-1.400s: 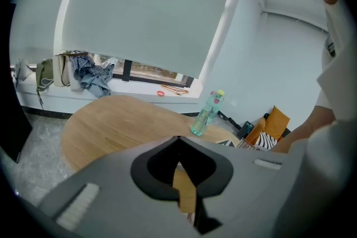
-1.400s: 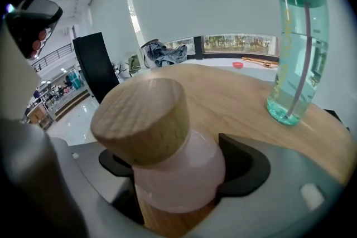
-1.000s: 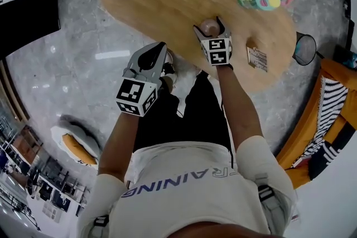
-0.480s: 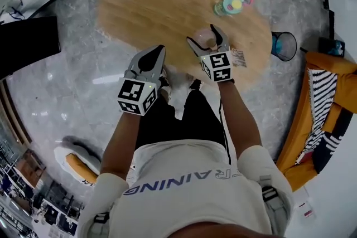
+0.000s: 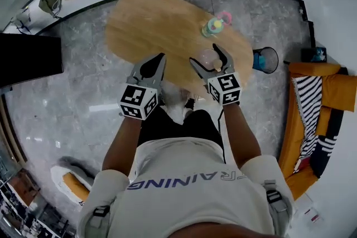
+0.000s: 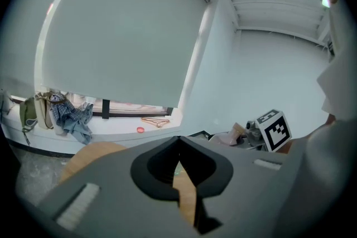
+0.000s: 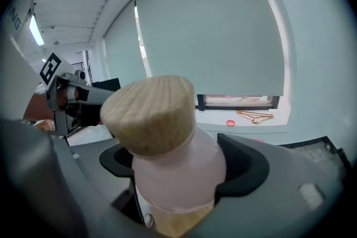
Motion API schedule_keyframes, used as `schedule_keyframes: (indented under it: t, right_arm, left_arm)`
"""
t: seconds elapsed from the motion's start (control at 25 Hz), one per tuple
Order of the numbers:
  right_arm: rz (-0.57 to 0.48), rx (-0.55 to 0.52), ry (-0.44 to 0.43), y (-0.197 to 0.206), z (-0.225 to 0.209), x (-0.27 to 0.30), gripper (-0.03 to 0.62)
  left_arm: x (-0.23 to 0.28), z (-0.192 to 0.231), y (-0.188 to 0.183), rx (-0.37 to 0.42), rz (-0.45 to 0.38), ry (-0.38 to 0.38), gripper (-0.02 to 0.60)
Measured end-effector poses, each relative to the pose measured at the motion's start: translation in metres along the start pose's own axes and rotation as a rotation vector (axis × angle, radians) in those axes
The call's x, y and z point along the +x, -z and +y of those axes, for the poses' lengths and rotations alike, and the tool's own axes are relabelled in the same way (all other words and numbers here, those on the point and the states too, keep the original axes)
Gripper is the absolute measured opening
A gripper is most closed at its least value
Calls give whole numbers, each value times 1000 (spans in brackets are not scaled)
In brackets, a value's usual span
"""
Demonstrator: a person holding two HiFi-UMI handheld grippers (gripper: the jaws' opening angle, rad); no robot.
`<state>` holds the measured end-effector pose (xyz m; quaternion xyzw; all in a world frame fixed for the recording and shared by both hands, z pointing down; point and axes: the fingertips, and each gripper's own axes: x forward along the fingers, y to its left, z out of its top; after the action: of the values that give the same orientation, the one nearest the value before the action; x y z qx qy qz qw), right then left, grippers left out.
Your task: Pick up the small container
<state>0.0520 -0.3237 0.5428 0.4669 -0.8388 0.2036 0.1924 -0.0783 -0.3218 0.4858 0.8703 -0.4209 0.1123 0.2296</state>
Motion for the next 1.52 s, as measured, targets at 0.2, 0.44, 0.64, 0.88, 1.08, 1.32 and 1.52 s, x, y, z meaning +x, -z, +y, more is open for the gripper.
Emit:
schedule_keyframes:
  t: [0.2, 0.44, 0.64, 0.88, 1.08, 1.32, 1.52]
  right_arm:
    - [-58, -22, 4, -56, 16, -43, 425]
    - [-157, 14, -19, -123, 27, -86, 425]
    - [-198, -8, -30, -151, 41, -113, 425]
    - [-230, -18, -55, -169, 49, -133, 426]
    - [-239, -38, -68, -173, 55, -140, 426]
    - [-245, -49, -76, -175, 61, -145, 426]
    - [-254, -53, -80, -177, 67, -149, 426]
  left_arm:
    - [-38, -12, -40, 46, -50, -1, 0]
    - [-79, -18, -75, 49, -106, -22, 0]
    - [-100, -30, -97, 55, -143, -13, 0]
    - [-109, -47, -124, 80, -190, 7, 0]
    - [-106, -63, -127, 92, -195, 31, 0]
    - [-109, -72, -131, 98, -204, 43, 0]
    - [-115, -73, -134, 101, -215, 39, 0]
